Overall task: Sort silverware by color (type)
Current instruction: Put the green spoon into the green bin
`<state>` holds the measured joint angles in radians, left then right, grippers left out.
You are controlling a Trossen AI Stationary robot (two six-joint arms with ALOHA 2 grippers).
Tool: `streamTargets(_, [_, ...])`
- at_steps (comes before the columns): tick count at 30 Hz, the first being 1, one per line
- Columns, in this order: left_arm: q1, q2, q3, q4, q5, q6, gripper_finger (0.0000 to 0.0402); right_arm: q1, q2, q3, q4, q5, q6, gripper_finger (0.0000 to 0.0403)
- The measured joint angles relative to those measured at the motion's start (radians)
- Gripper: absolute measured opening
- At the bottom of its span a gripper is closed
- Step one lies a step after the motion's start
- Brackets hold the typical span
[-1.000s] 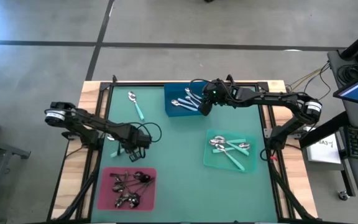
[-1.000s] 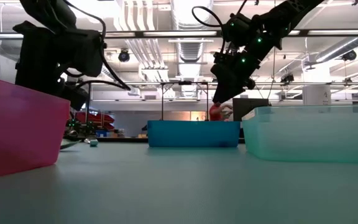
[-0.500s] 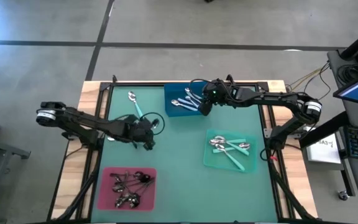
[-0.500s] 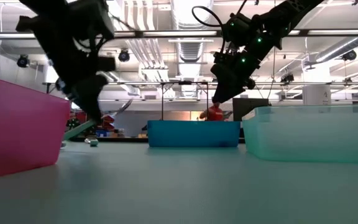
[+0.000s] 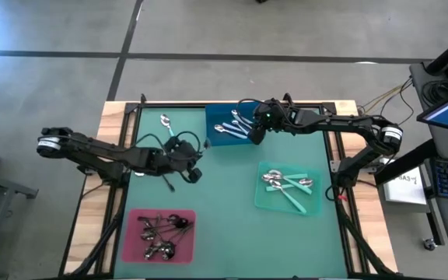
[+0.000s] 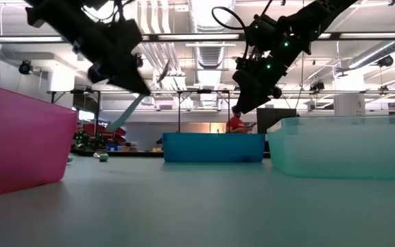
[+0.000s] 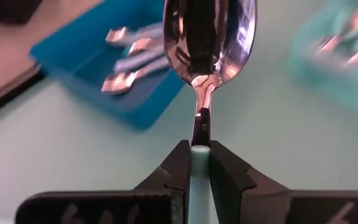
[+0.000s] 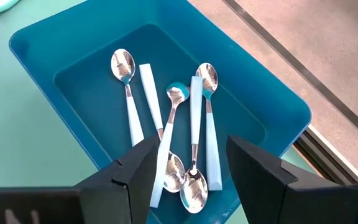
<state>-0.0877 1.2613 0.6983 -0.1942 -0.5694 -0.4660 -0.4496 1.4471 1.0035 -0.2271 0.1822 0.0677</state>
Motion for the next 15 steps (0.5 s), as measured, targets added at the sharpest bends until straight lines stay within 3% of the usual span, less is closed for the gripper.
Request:
streamTargets(10, [-0.017,0.000,0.003,0.295,0.059,0.082,0.0021,0.000,0.000,0.000,0.008,0.000,0.004,0.0183])
streamTargets(15, [-0.037,0.015,0.001,0.448,0.029,0.103,0.0021,0.000,0.007,0.000,0.071,-0.002,0.122,0.0183])
